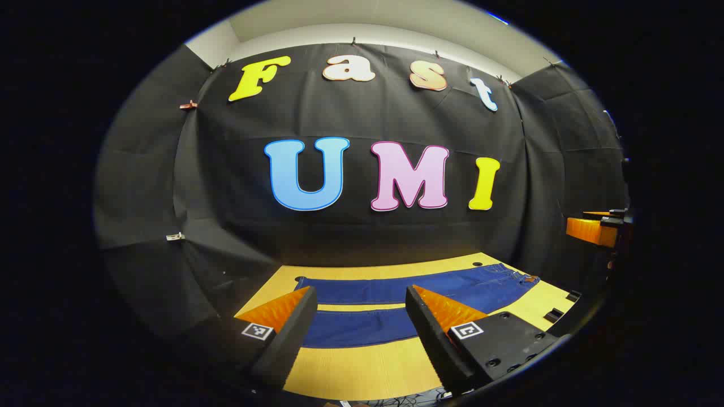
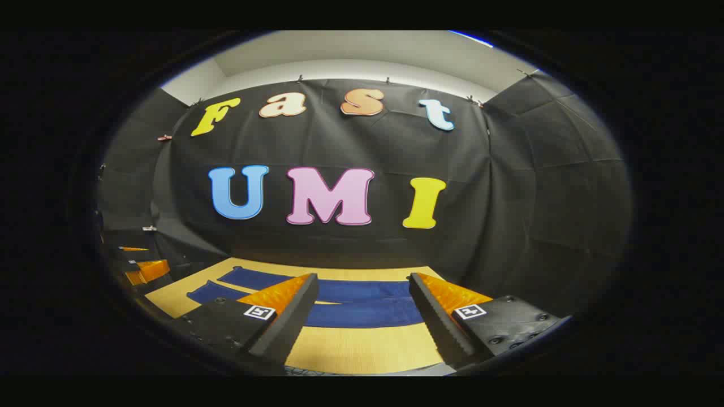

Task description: Grasp the waist and the cuffs of the jeans and fold them to make the two legs overlap; first hold the waist and fold one-third of the jeans toward the cuffs, then hold the cuffs and fold the remaining one-third in the same direction to finish folding.

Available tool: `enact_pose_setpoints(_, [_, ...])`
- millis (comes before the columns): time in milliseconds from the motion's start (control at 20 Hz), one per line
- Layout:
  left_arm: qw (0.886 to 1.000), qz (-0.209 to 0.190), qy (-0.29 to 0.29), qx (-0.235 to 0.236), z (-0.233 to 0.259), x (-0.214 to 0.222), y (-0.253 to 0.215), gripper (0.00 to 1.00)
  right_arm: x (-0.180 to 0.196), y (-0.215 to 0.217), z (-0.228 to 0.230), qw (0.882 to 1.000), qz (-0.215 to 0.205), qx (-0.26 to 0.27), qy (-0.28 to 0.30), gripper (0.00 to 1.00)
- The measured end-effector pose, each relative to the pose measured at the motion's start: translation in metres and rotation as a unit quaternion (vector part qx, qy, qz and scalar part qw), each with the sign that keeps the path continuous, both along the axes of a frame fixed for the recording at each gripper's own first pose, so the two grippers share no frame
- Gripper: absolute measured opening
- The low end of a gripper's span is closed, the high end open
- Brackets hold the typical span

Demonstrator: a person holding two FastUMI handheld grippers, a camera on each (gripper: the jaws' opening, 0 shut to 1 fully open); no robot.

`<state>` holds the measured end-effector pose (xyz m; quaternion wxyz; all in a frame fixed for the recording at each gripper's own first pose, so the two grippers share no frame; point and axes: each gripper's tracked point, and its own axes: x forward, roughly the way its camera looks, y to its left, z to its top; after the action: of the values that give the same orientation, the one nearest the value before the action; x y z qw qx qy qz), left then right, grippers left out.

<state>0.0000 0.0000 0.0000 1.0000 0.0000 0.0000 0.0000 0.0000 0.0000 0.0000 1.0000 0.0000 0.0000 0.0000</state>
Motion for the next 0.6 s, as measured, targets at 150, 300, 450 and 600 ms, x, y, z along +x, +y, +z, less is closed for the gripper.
enact_pose_setpoints(150, [1.0,-0.004,0.002,0.001,-0.001,0.002,-0.004,0.98,0.0,-0.003,-0.003,1.0,-0.005,0.007,0.002,0.95])
enact_pose_setpoints(300, [1.0,0.0,0.004,0.002,0.0,0.005,-0.004,0.98,0.003,-0.006,-0.004,1.0,-0.006,0.009,0.004,0.95])
enact_pose_setpoints(450, [1.0,0.001,0.005,0.003,-0.001,0.012,-0.003,0.98,0.011,-0.008,-0.002,1.0,-0.008,0.007,0.002,0.95])
enact_pose_setpoints(600, [1.0,0.006,0.009,-0.003,-0.004,0.02,0.003,0.98,0.02,-0.007,0.0,1.0,-0.007,0.011,0.001,0.95])
